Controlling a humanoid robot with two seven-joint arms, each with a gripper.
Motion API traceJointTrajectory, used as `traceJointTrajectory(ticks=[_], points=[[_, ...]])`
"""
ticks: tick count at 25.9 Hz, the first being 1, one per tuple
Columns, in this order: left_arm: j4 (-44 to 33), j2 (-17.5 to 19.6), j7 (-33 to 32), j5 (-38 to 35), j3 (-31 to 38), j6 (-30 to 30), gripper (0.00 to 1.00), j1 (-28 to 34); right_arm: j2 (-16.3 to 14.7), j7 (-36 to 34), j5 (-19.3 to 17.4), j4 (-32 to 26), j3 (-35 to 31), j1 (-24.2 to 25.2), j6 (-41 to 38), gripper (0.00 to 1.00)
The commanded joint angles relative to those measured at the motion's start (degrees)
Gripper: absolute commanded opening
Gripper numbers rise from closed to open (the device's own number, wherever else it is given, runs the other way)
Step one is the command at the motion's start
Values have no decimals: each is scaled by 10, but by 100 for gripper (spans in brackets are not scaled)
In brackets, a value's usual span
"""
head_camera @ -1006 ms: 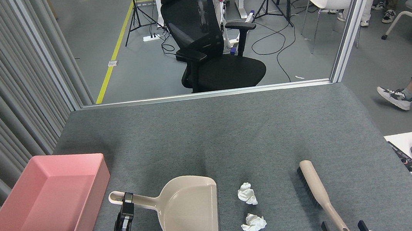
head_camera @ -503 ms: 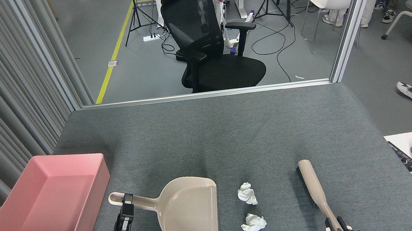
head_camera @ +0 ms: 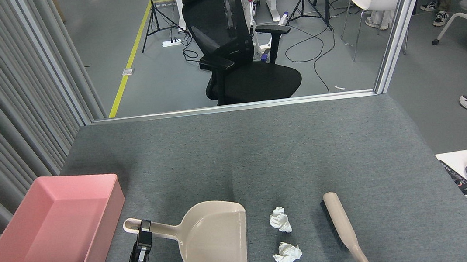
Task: Sweep and dump garbage into bin
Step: 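Sweep the white paper balls into the dustpan with the right brush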
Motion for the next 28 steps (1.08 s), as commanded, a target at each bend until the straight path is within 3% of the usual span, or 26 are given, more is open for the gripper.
traceJointTrajectory(ticks=[1, 11, 18, 24, 28], points=[[4, 0, 13, -6, 1, 2, 11, 0, 17, 0, 12, -5, 13, 18, 0, 0], [1, 0, 37, -26, 0, 2, 11, 0, 63, 0, 48, -4, 70, 20, 8, 0], [-2, 0, 37, -25, 0, 1, 11, 0, 74, 0, 52, 1, 139, 10, 44, 0], [-3, 1, 36, -25, 0, 1, 11, 0, 88, -1, 50, 12, 197, -17, 66, 0], [-4, 1, 36, -25, -2, 0, 11, 0, 115, 1, 46, 35, 249, -65, 93, 0]])
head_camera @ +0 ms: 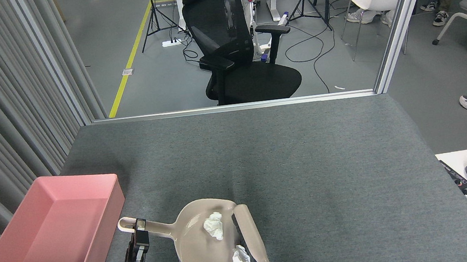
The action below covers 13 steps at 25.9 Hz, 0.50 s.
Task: Sweep and dump garbage into bin
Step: 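Sweep the white paper balls into the dustpan with the right brush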
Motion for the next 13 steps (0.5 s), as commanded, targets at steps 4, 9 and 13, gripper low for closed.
traceJointTrajectory(ticks=[4, 9, 13], points=[[-5, 1, -2, 0, -2, 0, 11, 4, 38, -2, -15, 29, 84, -57, 38, 0], [-10, 1, -2, 0, -3, -1, 11, 11, 32, -42, -20, 14, 98, -62, 62, 0], [-18, 1, -11, 6, -3, 3, 12, 16, 17, -53, -19, -8, 67, -59, 85, 0]])
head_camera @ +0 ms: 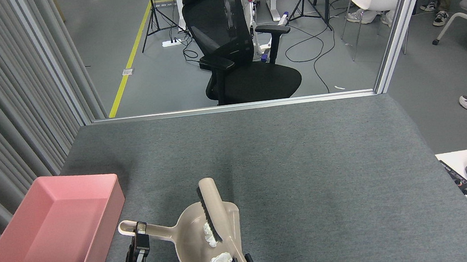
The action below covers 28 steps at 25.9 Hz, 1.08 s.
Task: Sweep and dump garbage into bin
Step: 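Sweep the white paper balls into the dustpan with the right brush, then release the brush with the right gripper and withdraw it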
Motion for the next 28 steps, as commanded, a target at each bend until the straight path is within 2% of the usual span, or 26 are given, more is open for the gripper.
traceJointTrajectory(ticks=[1, 7, 11, 18, 19, 23, 25, 26, 27, 28], points=[[-5, 0, -10, 5, 0, 5, 12, 2, -18, -9, 0, -15, -36, 1, 22, 0], [-5, 1, -14, 9, 1, 4, 12, 5, -67, -1, -3, -18, -176, 2, 22, 0], [-5, 1, -21, 24, 1, 5, 12, 5, -101, 13, -6, -11, -232, 6, 8, 0], [-6, 1, -31, 47, 2, 0, 13, 5, -99, 14, -6, 20, -270, 26, -18, 0], [-6, 1, -31, 47, 2, -1, 13, 5, -97, 14, -6, 25, -271, 27, -18, 8], [-7, 1, -31, 47, 2, -1, 13, 5, -95, 11, -6, 28, -271, 33, -18, 16], [-12, 1, -32, 52, 2, 0, 13, 5, -96, 11, -6, 28, -271, 33, -18, 16], [-17, 1, -33, 57, 2, 1, 13, 5, -96, 11, -6, 28, -271, 33, -18, 22], [-19, 1, -33, 62, 2, 2, 13, 5, -96, 11, -7, 28, -272, 34, -18, 41], [-20, 1, -39, 67, 3, 3, 13, 6, -97, 9, -7, 28, -273, 33, -18, 81]])
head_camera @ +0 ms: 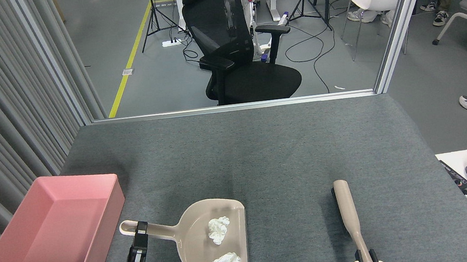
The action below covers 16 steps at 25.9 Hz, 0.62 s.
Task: Sweep and dump garbage into bin
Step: 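Release the brush with the right gripper and withdraw it, then lift the dustpan with the left gripper over the pink bin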
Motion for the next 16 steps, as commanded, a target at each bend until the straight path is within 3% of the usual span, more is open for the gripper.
traceJointTrajectory(ticks=[1, 5, 10, 16], points=[[-8, 0, -9, 17, 3, 3, 13, 1, -1, -7, -3, 1, -5, 2, -2, 100], [-22, 1, -13, 31, 5, 4, 13, 2, 1, -19, -16, -11, -34, 10, -53, 100], [-29, 1, -15, 32, 6, 4, 14, 3, 16, -34, -50, -79, -144, 21, -104, 100], [-34, 2, -27, 63, 16, 6, 14, -1, -30, -30, -95, -73, -214, 13, -140, 100]])
